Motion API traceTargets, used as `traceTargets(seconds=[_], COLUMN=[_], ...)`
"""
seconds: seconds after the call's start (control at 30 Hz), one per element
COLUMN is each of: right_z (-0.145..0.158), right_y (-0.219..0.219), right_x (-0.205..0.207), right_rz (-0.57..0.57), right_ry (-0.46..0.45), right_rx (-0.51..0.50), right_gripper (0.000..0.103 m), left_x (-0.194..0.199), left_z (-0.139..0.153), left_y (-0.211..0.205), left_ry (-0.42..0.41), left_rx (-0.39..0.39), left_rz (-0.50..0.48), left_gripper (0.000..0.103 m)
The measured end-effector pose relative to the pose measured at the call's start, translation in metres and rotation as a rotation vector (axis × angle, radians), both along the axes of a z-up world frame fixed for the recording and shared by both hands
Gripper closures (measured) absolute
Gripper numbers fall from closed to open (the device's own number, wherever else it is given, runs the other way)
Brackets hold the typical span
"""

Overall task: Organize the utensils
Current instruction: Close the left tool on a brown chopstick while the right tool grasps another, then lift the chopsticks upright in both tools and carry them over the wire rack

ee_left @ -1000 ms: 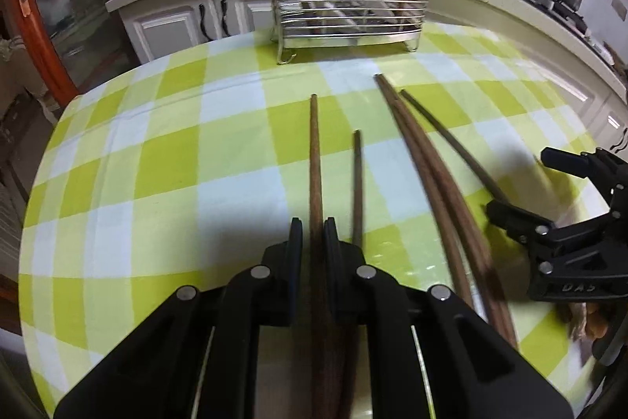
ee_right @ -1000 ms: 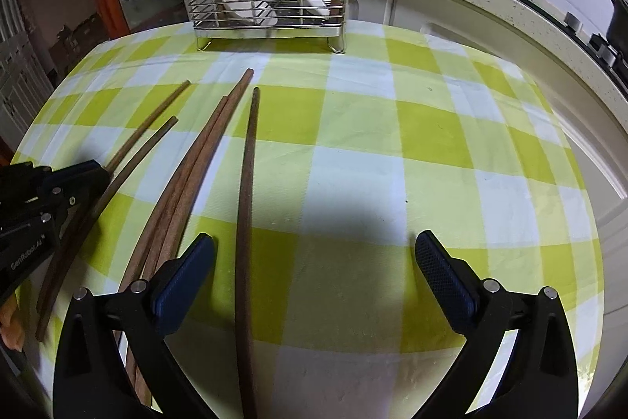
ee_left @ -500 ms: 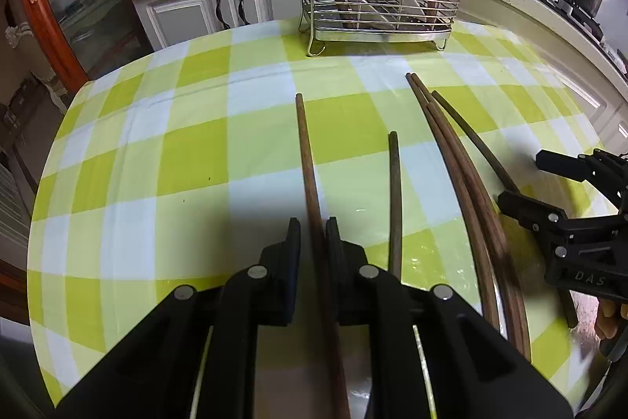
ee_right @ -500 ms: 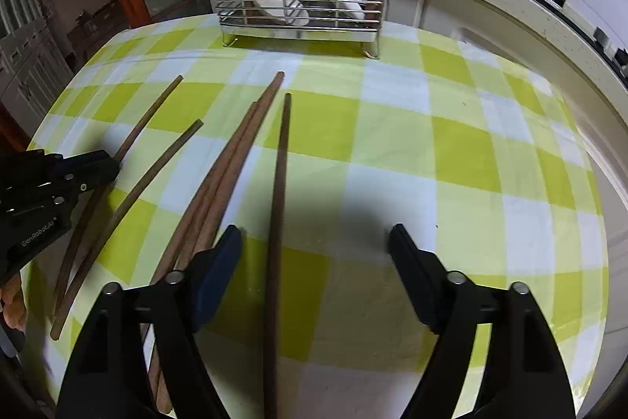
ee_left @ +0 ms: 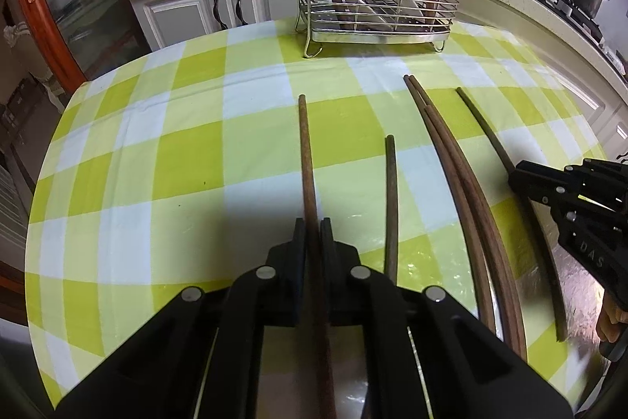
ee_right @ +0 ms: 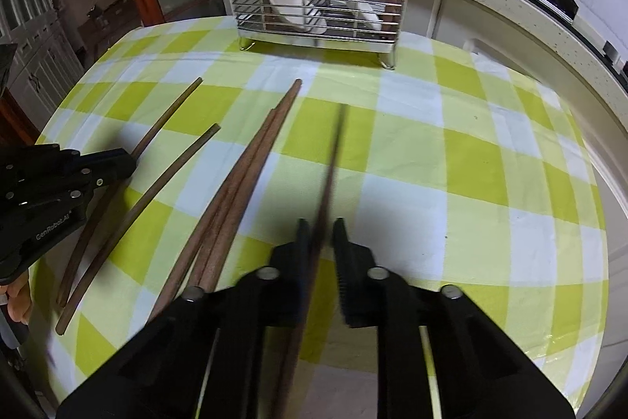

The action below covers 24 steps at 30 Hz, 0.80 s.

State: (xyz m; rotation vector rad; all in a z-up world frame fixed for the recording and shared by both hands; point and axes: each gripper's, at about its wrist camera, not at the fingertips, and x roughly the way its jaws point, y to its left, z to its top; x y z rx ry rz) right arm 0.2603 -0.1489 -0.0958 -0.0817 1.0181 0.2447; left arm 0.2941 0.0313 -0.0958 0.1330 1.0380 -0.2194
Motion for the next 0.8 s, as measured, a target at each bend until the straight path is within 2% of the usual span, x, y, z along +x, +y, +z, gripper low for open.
traceTargets(seconds=[0.27,0.57,0.67,0.8], right_z=[0.012,0.048,0.047,0.030], right_y=[-0.014,-0.023,-0.024,-0.023], right_x=[-0.002,-0.013,-0.012,-0.007], right_rz=[-0.030,-0.036,-0.034,-0.048], right_ry=[-0.028,-0.104,-0.080,-0.015], right_rx=[0.050,0.070,0.051,0.019], right_gripper=[0.091,0.091,0.090,0.090], left_x=[-0.005,-0.020,-0.022,-0.024], left_z=[0.009,0.039,0.045,0.042], left_y=[0.005,0.018,0.018,0.018], left_ry=[-0.030,-0.111,-0.121,-0.115], left_rx=[-0.028,-0.071,-0.071,-0.077], left_rz=[0.018,0.057,0.057,0.057], left_gripper=[0.096,0.096,0.096,0.096])
